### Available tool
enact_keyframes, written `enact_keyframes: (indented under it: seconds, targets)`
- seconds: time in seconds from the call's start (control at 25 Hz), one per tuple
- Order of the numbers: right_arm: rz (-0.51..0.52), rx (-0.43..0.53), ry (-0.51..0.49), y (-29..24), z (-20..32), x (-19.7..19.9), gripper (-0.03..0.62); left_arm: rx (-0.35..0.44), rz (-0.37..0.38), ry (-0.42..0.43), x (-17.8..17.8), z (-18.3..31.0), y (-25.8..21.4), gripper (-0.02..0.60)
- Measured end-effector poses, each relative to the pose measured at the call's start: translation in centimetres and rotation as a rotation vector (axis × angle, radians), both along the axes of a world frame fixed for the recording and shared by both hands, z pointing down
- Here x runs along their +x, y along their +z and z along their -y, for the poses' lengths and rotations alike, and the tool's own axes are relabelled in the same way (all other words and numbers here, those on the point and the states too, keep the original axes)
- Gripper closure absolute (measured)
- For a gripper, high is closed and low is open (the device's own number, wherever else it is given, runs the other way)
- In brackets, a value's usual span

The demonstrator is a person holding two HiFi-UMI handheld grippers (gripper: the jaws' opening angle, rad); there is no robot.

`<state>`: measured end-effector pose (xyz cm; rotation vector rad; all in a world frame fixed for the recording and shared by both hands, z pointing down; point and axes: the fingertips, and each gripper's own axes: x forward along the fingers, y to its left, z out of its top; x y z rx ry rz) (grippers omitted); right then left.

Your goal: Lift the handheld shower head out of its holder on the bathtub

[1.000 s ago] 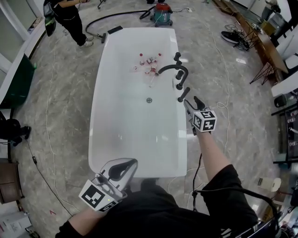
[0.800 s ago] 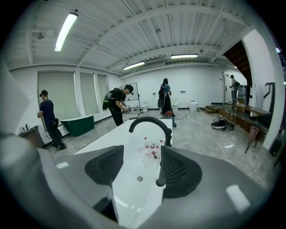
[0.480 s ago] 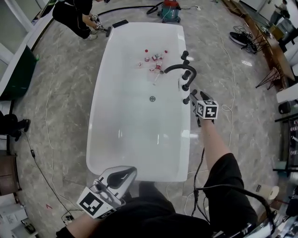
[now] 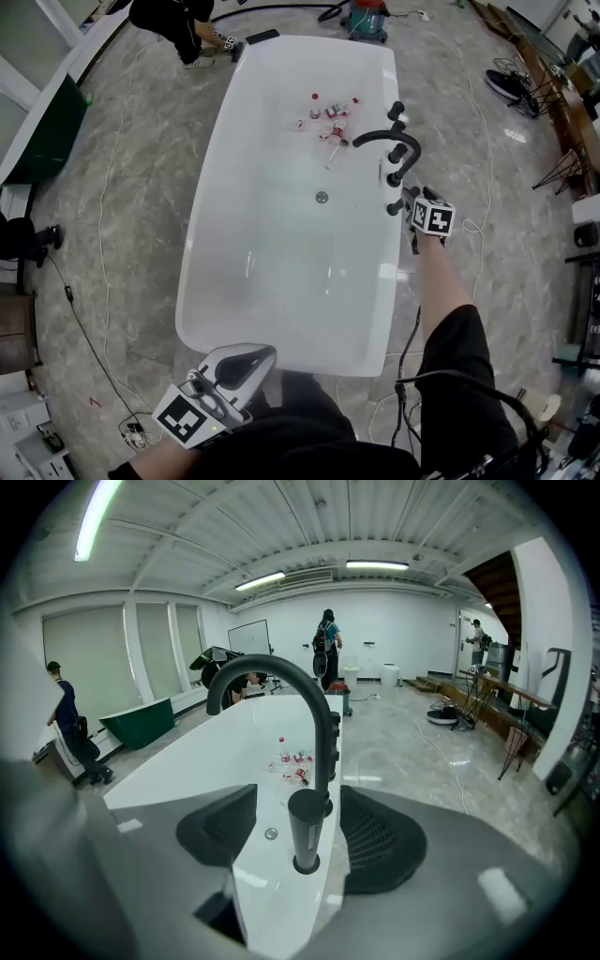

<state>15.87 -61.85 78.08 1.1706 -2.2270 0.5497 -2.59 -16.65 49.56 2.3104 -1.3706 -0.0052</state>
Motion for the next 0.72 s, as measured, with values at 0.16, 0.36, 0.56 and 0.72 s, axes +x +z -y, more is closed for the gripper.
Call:
enact_keyframes:
  seconds: [0.16,0.36,0.56,0.72]
  targets:
    - [0.001,-0.010,0.022,1.8,0.5,0.3,0.349,-0.022,0.004,-0.013,-0.2,-0.5,1.3,0.581]
    - [-0.030,-0.002,0.013,3.1,1.1,0.2,0.358,-0.045,0.007,-0.029,-0.1,-1.0,2.3,0.581]
    - [-0.087,-0.017,-0.007,3.6,0.7,0.3,0.461,-0.061,0.002,-0.030,0.3,-1.3,2.7,0.581]
    - [-0.109,-0.006,-0.011,2.9,-0.5,0.7,0.459,-0.049,-0.001,-0.024,0.8,-1.5,2.0,0.581]
